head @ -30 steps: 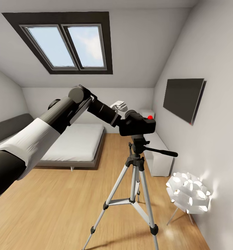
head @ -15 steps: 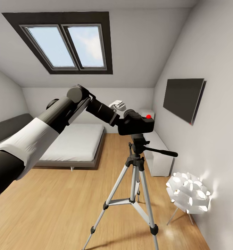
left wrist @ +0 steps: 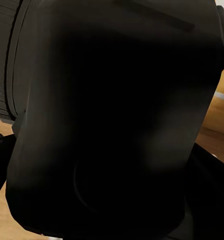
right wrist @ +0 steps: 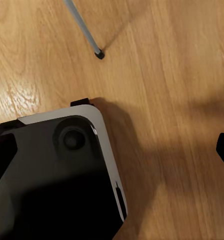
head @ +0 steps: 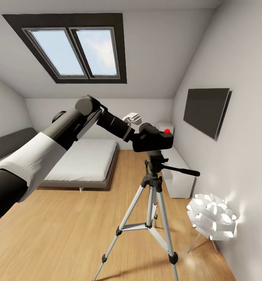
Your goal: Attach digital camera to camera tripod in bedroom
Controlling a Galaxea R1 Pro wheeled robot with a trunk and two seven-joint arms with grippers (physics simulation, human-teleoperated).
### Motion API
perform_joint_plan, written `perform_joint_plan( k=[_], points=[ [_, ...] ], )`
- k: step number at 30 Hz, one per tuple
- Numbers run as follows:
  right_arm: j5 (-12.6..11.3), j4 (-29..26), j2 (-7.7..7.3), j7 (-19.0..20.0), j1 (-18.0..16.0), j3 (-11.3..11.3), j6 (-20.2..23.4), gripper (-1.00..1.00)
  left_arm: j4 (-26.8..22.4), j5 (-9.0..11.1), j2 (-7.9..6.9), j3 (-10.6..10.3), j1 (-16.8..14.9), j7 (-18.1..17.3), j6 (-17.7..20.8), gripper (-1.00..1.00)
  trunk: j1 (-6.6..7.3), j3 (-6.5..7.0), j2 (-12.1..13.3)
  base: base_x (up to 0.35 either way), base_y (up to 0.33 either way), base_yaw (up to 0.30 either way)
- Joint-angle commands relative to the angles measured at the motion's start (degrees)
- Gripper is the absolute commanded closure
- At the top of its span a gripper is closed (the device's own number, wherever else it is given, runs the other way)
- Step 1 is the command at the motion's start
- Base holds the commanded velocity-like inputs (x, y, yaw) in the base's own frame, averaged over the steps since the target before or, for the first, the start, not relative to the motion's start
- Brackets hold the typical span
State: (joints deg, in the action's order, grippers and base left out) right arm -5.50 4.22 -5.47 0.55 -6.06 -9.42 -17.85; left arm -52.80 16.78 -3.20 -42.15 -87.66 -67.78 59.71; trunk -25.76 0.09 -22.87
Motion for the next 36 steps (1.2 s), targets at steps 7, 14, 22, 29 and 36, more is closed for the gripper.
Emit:
perform_joint_plan(
  k=[7,14,22,29,36],
  points=[
    [-0.56,0.27,-0.05,0.09,-0.09,0.01,-0.43,-1.00,-0.02,0.19,0.01,-0.12,-0.02,-0.12,0.29,1.00,-0.02,-0.02,-0.05,0.000,0.000,0.000],
    [-0.56,0.27,-0.05,0.04,-0.09,-0.06,-0.43,-1.00,-0.02,0.19,0.03,-0.12,0.01,-0.14,0.29,1.00,-0.02,-0.02,-0.05,0.000,0.000,0.000],
    [-0.54,0.27,-0.05,0.15,-0.09,-0.02,-0.36,-1.00,-0.02,0.19,0.17,-0.11,0.03,-0.11,0.29,1.00,-0.02,-0.02,-0.05,0.000,0.000,0.000],
    [0.08,-0.63,-0.34,0.08,-0.09,0.98,-0.70,-1.00,-0.02,0.19,0.32,-0.05,0.03,-0.15,0.29,1.00,-0.02,-0.02,-0.05,0.000,0.000,0.000],
    [0.67,-5.13,-1.26,0.18,-0.09,7.83,-10.10,-1.00,-0.02,0.19,0.47,-0.05,0.03,-0.16,0.29,1.00,-0.02,-0.02,-0.05,0.000,0.000,0.000]
  ],
)
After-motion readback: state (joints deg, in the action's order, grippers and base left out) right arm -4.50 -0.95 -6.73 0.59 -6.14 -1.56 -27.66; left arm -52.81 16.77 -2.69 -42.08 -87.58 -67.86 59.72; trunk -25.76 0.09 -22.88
